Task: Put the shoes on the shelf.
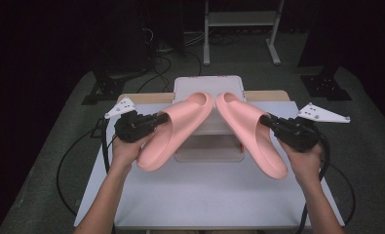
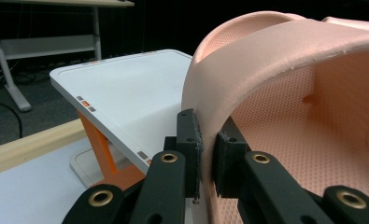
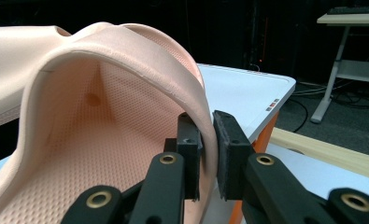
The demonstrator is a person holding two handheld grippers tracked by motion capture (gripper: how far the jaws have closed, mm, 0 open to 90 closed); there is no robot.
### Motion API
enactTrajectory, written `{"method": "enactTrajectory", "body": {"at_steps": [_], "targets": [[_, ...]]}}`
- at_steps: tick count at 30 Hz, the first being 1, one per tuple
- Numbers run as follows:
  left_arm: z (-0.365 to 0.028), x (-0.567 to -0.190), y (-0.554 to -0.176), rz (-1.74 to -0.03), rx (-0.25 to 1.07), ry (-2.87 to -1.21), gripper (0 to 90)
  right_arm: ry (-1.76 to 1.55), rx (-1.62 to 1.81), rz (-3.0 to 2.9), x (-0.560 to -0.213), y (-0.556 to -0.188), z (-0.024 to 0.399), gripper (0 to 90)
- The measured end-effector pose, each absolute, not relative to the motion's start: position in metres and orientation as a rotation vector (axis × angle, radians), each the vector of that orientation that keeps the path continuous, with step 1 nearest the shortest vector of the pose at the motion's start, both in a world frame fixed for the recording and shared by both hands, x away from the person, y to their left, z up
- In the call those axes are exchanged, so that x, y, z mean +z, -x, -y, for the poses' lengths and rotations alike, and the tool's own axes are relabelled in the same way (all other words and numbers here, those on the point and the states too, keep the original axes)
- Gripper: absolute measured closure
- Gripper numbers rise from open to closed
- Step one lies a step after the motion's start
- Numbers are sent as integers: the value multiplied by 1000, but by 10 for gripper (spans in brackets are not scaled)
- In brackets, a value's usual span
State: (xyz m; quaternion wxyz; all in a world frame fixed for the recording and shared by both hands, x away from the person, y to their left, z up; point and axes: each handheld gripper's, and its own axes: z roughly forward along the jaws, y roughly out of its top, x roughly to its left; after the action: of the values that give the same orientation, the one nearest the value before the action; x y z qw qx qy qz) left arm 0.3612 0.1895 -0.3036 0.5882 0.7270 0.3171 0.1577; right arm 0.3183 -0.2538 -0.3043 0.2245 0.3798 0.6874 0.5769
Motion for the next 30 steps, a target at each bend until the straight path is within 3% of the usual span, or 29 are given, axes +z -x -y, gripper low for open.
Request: {"method": "enactTrajectory", "body": {"at_steps": [30], "targets": [[-182,-305,-399,-857,452,-1666,829,-1118,1530,-1810,-309,-363,235,805]]}}
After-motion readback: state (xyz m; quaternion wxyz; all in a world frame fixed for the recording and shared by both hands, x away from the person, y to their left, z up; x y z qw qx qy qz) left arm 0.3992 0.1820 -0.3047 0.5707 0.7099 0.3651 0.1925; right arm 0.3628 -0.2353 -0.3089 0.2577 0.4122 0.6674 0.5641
